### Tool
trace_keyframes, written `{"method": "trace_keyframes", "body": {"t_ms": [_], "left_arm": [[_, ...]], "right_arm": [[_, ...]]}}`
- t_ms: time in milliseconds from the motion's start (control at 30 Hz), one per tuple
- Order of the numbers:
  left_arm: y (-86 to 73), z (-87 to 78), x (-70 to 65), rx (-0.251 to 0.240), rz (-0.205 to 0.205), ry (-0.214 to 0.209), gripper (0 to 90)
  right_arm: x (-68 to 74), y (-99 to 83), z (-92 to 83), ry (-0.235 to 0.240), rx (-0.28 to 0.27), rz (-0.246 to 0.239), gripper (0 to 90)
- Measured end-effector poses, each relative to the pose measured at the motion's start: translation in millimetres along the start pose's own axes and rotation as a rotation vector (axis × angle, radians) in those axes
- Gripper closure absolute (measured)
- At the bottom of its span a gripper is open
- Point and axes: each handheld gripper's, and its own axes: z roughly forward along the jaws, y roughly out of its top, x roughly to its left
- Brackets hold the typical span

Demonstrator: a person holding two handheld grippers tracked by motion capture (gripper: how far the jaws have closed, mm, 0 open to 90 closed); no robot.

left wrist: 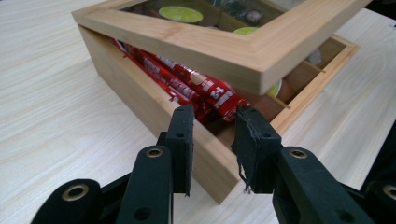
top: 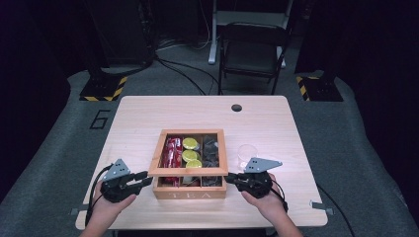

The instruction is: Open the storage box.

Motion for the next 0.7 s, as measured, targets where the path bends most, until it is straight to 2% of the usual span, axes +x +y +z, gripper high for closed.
{"method": "trace_keyframes", "body": {"t_ms": [200, 367, 533, 700], "left_arm": [[2.6, -4.5, -6.6, -0.031, 0.000, 0.000, 69.2], [4.6, -5.6, -10.0, -0.029, 0.015, 0.004, 69.5], [6.2, -7.0, -11.7, -0.047, 0.014, 0.023, 67.6], [5.6, -5.7, -11.4, -0.048, 0.004, 0.024, 67.5]], "right_arm": [[-1.2, 1.1, 1.0, 0.006, -0.007, -0.003, 85.9], [-1.3, 0.2, 2.6, 0.007, 0.000, -0.007, 85.9], [-0.9, -0.8, 2.9, 0.009, -0.001, -0.001, 85.9], [-1.0, -1.5, 4.4, 0.009, -0.001, 0.001, 85.8]]}}
